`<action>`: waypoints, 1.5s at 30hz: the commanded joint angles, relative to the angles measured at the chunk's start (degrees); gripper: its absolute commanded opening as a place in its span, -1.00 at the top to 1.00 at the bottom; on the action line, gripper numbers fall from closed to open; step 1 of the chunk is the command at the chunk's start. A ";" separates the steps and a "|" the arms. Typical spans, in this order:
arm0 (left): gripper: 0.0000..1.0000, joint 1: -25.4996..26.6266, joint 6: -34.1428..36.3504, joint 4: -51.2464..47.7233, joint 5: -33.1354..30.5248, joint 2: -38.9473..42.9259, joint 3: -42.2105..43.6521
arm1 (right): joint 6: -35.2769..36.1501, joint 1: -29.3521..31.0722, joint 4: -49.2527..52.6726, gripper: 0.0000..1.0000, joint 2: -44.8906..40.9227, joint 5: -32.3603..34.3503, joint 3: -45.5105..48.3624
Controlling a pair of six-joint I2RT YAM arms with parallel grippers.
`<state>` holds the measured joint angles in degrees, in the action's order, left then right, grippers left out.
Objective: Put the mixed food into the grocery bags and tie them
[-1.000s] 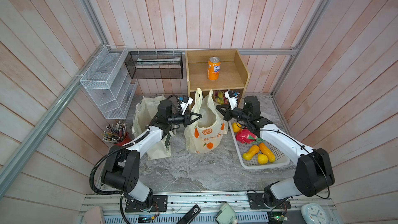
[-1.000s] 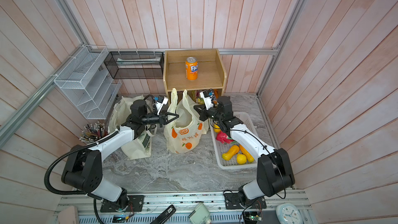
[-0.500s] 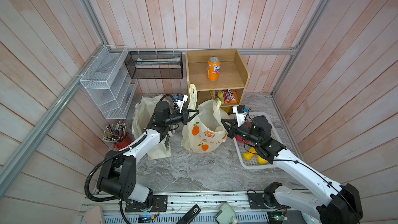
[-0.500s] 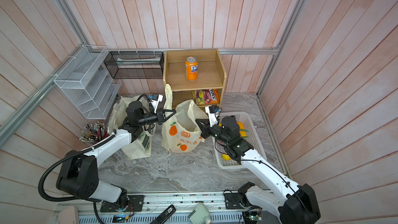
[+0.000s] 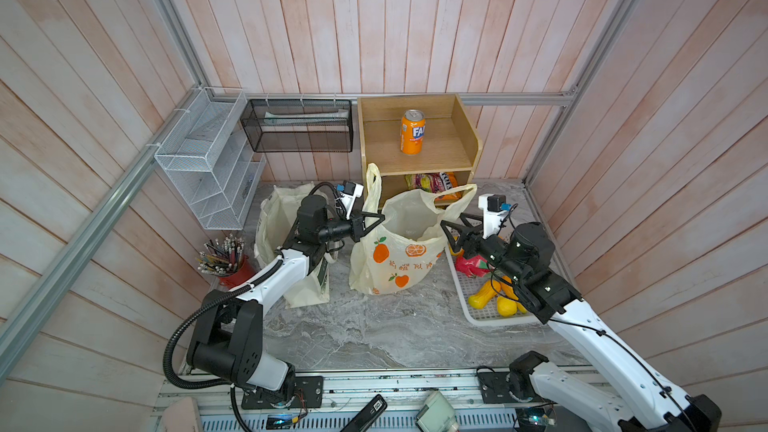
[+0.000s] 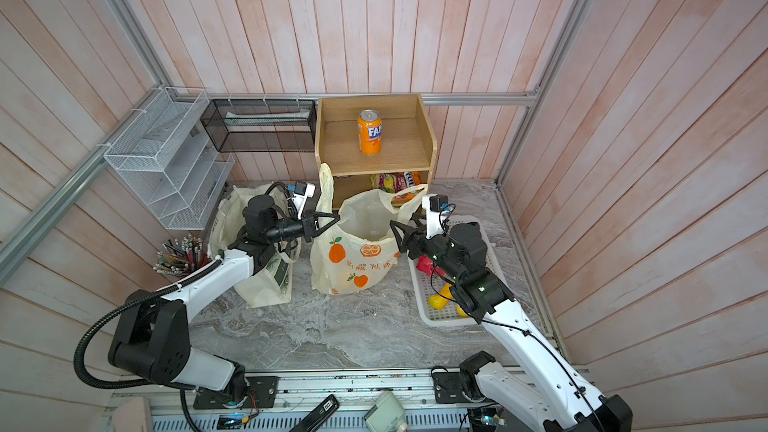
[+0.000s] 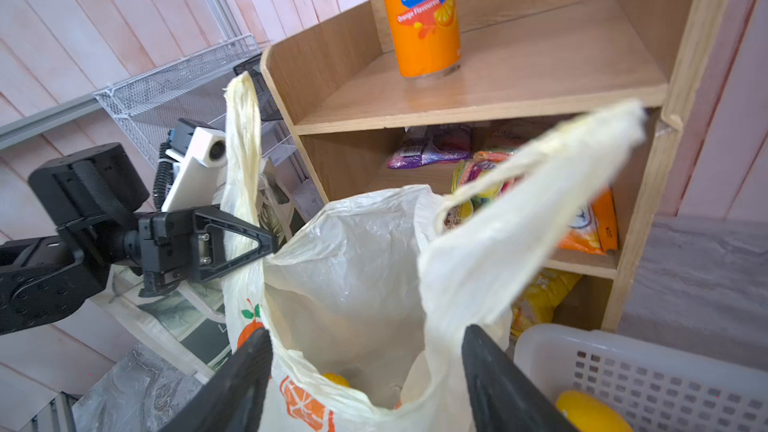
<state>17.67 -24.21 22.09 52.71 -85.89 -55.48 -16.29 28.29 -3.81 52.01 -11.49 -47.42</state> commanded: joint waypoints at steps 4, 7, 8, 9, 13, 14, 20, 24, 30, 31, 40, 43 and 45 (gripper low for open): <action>1.00 -0.33 1.35 1.79 3.10 -1.18 0.01 | 4.81 -1.59 -0.88 -0.53 1.57 2.62 -2.82; 1.00 -0.36 1.48 1.73 3.02 -1.17 0.07 | 1.07 -7.02 -0.09 -0.52 2.41 1.56 -4.07; 1.00 -0.40 1.44 1.66 3.04 -1.27 0.11 | -0.26 -8.96 -0.54 -0.52 2.54 0.01 -4.13; 1.00 -0.36 1.50 1.67 3.13 -1.28 0.11 | -1.13 -10.29 -1.04 -0.52 2.62 -1.41 -4.17; 1.00 -0.40 1.44 1.91 3.54 -1.30 0.13 | -2.01 -12.81 -0.93 -0.52 4.75 -6.84 -6.69; 1.00 -0.40 1.44 2.00 3.78 -1.34 0.16 | -2.18 -13.06 -0.82 -0.52 5.49 -8.09 -7.40; 1.00 -0.41 1.44 2.10 4.04 -1.30 -0.01 | -3.72 -14.03 -0.62 -0.48 9.22 -13.60 -10.91; 1.00 -0.40 1.44 2.15 4.27 -1.20 -0.28 | -3.78 -14.04 0.18 -0.34 10.90 -14.47 -12.05; 1.00 -0.36 1.36 2.12 4.84 -1.17 -0.55 | -3.38 -14.23 3.33 0.34 11.17 -14.69 -12.70; 1.00 -0.36 1.23 2.11 4.84 -1.12 -0.49 | -3.13 -14.22 4.37 0.55 10.84 -13.86 -12.82; 1.00 -0.36 -2.18 3.08 0.19 1.61 1.54 | 4.30 -3.33 27.88 1.00 11.39 24.11 -24.05; 1.00 -0.36 -2.70 2.89 -3.48 3.38 2.78 | 3.99 6.19 35.06 1.00 14.23 42.50 -28.26; 1.00 -0.03 -3.94 -0.26 -12.66 5.23 3.51 | 2.02 11.37 38.97 1.00 16.30 50.62 -30.39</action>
<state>17.69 -26.59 23.14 49.84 -83.64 -53.30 -13.89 35.03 24.14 65.67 18.04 -75.57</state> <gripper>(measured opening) 0.047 0.047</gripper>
